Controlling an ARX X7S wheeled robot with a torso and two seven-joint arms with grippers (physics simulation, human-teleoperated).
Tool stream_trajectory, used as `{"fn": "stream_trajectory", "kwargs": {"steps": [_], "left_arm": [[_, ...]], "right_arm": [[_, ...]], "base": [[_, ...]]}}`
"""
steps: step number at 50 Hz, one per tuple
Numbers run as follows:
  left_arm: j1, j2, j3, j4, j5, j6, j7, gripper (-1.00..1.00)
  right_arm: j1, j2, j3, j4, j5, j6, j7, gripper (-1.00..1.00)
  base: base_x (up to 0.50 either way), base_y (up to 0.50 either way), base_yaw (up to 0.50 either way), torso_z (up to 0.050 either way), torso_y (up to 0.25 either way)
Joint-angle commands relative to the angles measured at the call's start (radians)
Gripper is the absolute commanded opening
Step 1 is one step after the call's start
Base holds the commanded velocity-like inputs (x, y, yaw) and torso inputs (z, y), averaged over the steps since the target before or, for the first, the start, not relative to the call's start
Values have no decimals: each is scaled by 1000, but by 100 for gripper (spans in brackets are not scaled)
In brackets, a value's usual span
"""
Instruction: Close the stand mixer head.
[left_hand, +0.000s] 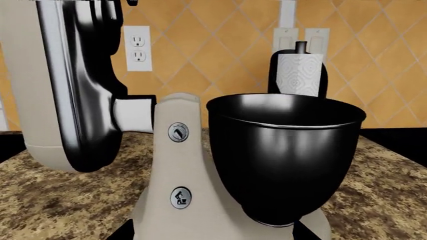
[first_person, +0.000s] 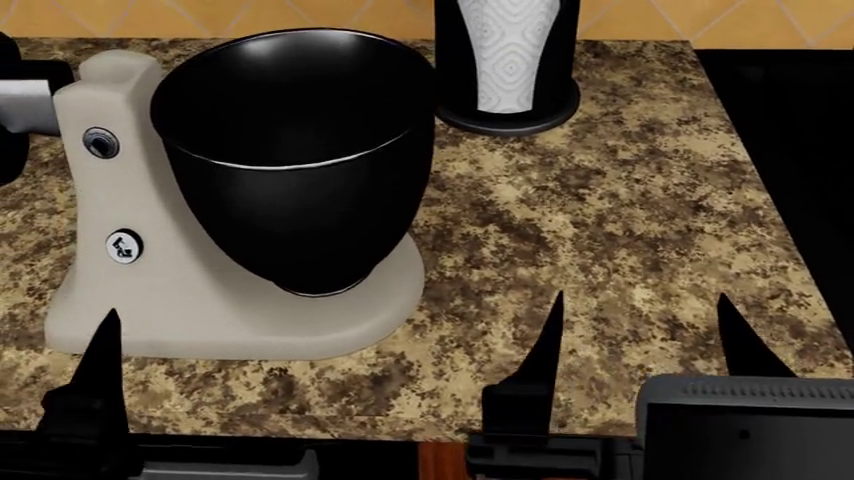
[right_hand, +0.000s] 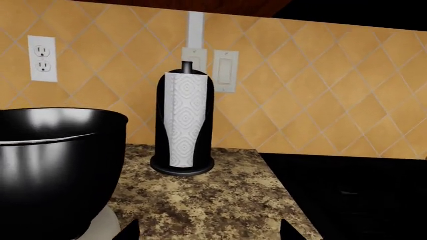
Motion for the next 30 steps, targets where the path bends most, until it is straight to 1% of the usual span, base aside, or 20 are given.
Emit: {"fn": "stream_trajectory", "kwargs": {"steps": [1,4,8,13,16,25,28,30], "left_arm": [[-14,-10,-33,26,-59,-33,-27,100],[-30,-12,-60,43,-103,-59,-47,100],[-29,-21,-74,41,-130,-55,-60,100],[-37,-43,-105,50,-222,-67,-114,100],[-31,-60,-98,46,-248,-52,-138,100],[-29,-84,-89,39,-288,-35,-172,100],[-43,-96,-102,48,-344,-46,-211,100],[-53,-106,-94,50,-378,-45,-241,100]], "right_arm": [[12,33,34,-31,65,24,52,100],[26,102,47,-31,204,10,167,100],[30,154,52,-30,289,-6,245,100],[28,222,64,-29,393,-46,336,100],[30,245,50,-26,425,-60,370,100],[27,272,29,-13,450,-93,398,100],[38,288,47,-27,497,-84,428,100],[31,307,53,-27,519,-107,444,100]], "base": [[266,223,0,0,0],[257,193,0,0,0],[259,189,0,0,0],[259,183,0,0,0],[257,177,0,0,0],[255,182,0,0,0],[108,163,0,0,0],[0,0,0,0,0]]}}
